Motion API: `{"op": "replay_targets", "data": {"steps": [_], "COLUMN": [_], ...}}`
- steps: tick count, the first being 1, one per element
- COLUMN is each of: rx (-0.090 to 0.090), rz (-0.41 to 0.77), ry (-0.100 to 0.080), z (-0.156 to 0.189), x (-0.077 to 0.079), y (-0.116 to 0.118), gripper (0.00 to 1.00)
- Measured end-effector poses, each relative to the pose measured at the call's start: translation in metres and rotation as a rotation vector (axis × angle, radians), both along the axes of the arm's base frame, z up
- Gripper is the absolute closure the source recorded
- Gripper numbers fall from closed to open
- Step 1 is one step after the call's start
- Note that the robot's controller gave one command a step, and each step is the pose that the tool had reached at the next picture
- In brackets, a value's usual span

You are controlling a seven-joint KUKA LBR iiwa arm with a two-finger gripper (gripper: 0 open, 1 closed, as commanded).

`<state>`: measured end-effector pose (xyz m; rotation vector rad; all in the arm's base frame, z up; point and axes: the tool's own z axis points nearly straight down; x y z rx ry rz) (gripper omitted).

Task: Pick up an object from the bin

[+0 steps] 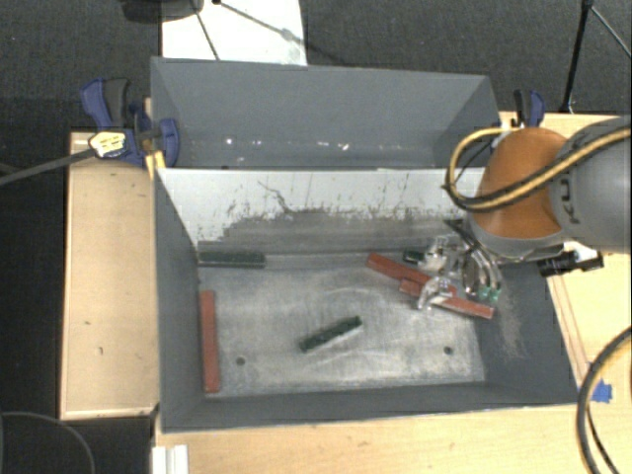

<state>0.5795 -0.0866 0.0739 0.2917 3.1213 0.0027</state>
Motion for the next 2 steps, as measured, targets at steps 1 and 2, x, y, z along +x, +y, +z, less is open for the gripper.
{"op": "replay_targets", "data": {"steps": [1, 2], "rx": [0.0, -0.001], "rz": [0.001, -0.055], "ry": [0.0, 0.004], "z": [0.0, 0.155], "x": [0.0, -0.001], "y": [0.0, -0.013], "gripper": [1.0, 1.0]}}
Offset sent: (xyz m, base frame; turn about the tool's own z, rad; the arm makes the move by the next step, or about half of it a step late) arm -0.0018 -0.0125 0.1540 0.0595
